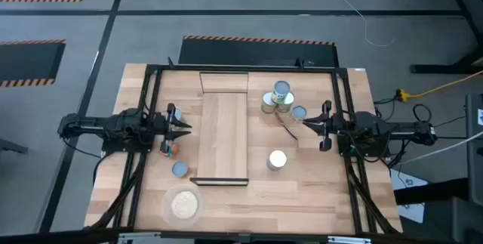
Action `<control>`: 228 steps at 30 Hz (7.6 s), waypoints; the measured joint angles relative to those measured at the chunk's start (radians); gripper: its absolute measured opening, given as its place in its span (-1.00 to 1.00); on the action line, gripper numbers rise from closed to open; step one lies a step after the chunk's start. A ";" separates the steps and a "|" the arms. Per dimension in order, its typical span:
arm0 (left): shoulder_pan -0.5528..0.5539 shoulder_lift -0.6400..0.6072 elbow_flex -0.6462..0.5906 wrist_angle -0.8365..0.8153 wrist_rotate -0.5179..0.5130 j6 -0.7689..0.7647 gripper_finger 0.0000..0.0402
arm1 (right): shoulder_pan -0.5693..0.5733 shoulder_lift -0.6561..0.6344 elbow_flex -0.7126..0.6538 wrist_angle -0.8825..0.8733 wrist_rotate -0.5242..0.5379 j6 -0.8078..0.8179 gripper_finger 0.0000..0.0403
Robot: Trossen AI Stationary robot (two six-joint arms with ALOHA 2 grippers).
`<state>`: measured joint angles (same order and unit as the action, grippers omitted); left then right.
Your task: Pick and place cans onto a shelf
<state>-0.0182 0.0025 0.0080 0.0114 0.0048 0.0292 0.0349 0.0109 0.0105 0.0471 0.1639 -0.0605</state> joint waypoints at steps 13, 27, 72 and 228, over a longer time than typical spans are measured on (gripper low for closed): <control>0.000 0.000 0.000 0.000 0.000 0.000 -0.58 | 0.000 0.000 0.000 0.000 0.000 0.000 -0.77; 0.000 0.000 0.000 0.000 0.000 0.000 -0.58 | 0.000 0.000 0.000 0.000 0.000 0.000 -0.77; 0.000 0.000 -0.001 0.151 -0.290 -0.001 -0.54 | 0.000 0.000 0.000 0.000 0.000 0.000 -0.77; -0.399 1.382 1.332 -1.136 -0.202 -0.761 -1.00 | 0.000 0.000 0.000 0.000 0.000 0.004 -0.77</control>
<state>-0.4171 1.3848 1.3403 -1.1245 -0.1970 -0.7317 0.0347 0.0109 0.0107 0.0471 0.1641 -0.0566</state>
